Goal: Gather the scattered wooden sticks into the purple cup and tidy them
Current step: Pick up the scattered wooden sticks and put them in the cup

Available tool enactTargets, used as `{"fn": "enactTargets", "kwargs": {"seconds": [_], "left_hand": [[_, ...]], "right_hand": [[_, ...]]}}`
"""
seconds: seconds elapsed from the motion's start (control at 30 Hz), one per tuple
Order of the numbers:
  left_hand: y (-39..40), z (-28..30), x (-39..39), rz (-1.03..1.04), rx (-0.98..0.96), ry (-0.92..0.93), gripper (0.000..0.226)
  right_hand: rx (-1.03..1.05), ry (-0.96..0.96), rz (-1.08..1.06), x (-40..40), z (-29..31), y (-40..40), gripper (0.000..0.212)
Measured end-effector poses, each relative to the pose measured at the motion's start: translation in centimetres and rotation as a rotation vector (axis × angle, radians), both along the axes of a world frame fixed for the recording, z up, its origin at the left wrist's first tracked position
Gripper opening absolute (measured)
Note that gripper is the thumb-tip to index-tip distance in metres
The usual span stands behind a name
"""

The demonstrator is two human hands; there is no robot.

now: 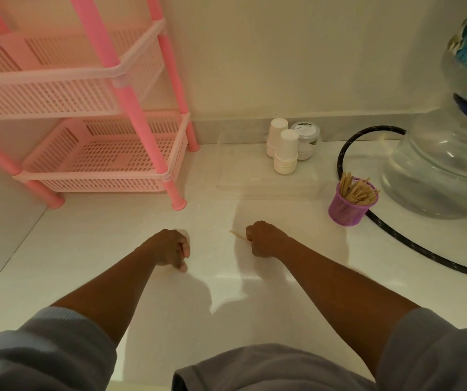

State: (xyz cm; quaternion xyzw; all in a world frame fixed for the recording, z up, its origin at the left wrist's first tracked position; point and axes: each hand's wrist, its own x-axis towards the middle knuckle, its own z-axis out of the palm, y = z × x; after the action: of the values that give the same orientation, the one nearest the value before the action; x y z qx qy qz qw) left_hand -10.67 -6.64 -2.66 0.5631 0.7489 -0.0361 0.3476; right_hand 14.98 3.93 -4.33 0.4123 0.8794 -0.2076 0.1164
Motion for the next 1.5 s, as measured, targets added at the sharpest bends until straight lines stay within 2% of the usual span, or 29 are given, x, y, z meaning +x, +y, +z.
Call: {"fn": "enactTargets", "kwargs": {"seconds": [0.1,0.27,0.4,0.5,0.6,0.7,0.77,0.87,1.03,1.17,1.33,1.5], "left_hand": [[-0.2,0.0,0.2,0.014,0.03,0.024,0.022],[-0.8,-0.1,0.7,0.021,0.074,0.081,0.025],[-1.3,-0.7,1.4,0.098,0.133,0.059,0.019],[-1.1,-1.1,2.0,0.208,0.215,-0.032,0.024],[0.1,-0.7,3.5,0.371,0.279,-0.175,0.031],[1.7,0.1,5.2,0.494,0.361,-0.303,0.024],[2.9,0.8,6.1,0.515,0.429,-0.361,0.02],[4.8,1.6,7.3,0.479,0.467,-0.439,0.019],[7.8,2.5,10.4,0.402,0.487,-0.565,0.013],[9.9,3.2,13.1,0.381,0.463,-0.602,0.013],[12.1,4.4,16.4,0.378,0.532,-0.596,0.01],[14.3,5.3,19.5,0.293,0.598,-0.568,0.011]], "right_hand": [[-0.011,0.015,-0.015,-0.1,0.1,0.0,0.029],[-0.037,0.056,-0.081,-0.1,0.1,-0.4,0.033],[-0.121,0.14,-0.189,-0.3,-0.2,-0.2,0.035],[-0.188,0.254,-0.268,0.0,0.1,0.3,0.029],[-0.304,0.424,-0.454,0.5,0.5,0.8,0.024],[-0.337,0.56,-0.599,1.0,1.1,1.5,0.022],[-0.314,0.627,-0.62,1.4,1.7,2.0,0.029],[-0.271,0.708,-0.596,2.1,2.3,2.7,0.056],[-0.227,0.727,-0.578,4.1,2.6,3.6,0.088],[-0.21,0.723,-0.564,6.0,3.3,4.1,0.089],[-0.067,0.759,-0.556,8.3,5.1,4.9,0.076],[0.075,0.781,-0.599,10.6,7.1,6.0,0.089]]}}
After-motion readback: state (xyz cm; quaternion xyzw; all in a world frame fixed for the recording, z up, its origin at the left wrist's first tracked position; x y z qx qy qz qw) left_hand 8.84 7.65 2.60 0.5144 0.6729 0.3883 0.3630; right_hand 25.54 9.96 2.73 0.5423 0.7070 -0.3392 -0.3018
